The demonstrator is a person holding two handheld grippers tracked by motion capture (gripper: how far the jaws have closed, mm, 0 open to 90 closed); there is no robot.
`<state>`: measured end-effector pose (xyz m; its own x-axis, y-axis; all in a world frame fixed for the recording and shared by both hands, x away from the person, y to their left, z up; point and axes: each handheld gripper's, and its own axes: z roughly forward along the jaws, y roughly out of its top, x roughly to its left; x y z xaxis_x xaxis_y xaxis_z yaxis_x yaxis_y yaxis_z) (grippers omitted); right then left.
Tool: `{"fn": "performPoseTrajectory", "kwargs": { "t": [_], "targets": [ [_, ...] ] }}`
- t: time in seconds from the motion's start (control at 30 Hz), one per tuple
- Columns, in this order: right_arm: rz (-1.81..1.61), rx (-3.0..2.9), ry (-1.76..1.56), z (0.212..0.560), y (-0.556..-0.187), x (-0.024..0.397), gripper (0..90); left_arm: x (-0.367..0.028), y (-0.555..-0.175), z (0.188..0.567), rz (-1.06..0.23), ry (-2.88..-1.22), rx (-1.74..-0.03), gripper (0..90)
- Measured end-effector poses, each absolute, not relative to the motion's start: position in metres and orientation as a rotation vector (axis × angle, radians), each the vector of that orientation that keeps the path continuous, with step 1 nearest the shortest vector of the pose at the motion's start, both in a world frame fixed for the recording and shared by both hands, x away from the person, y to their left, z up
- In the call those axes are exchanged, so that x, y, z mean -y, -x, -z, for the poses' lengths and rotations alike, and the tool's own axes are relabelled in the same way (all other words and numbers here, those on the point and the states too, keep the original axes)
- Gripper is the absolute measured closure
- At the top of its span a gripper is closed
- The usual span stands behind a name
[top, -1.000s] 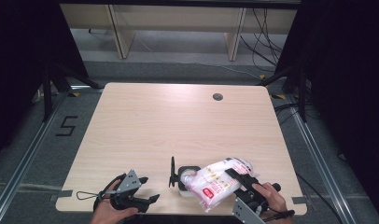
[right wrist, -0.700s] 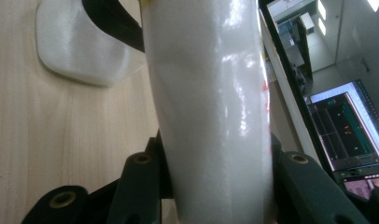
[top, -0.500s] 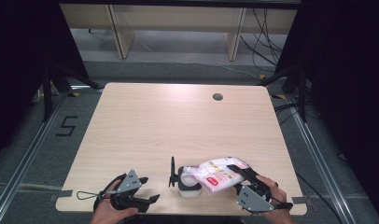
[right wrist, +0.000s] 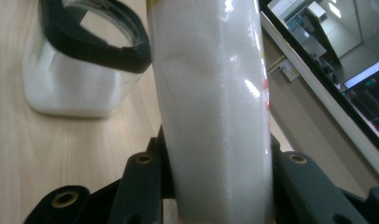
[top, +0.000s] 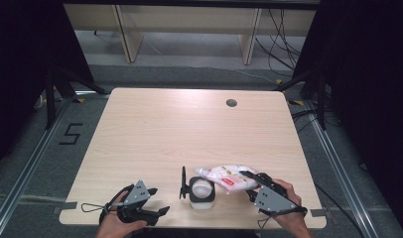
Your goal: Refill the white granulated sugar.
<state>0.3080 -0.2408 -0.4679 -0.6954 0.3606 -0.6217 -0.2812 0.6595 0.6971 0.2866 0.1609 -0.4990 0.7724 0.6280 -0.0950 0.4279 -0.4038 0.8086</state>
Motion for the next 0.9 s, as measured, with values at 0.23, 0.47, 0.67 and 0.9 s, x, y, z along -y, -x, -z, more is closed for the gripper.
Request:
{"fn": "performPoseTrajectory", "kwargs": {
  "t": [0.23, 0.47, 0.67, 0.9],
  "targets": [
    [-1.169, -2.115, -0.143, 0.474, -0.326, 0.241, 65.6, -0.161, -0.287, 0.499, -0.282, -2.075, -0.786, 25.9],
    [-1.25, -2.119, -0.268, 0.482, -0.342, 0.243, 65.8, -0.163, -0.288, 0.498, -0.291, -2.089, -0.783, 25.9],
    [-1.311, -2.116, -0.346, 0.485, -0.352, 0.247, 66.1, -0.164, -0.287, 0.498, -0.283, -2.09, -0.778, 25.9],
    [-1.333, -2.106, -0.418, 0.484, -0.355, 0.253, 66.1, -0.165, -0.289, 0.497, -0.299, -2.095, -0.761, 25.9]
  ]
}}
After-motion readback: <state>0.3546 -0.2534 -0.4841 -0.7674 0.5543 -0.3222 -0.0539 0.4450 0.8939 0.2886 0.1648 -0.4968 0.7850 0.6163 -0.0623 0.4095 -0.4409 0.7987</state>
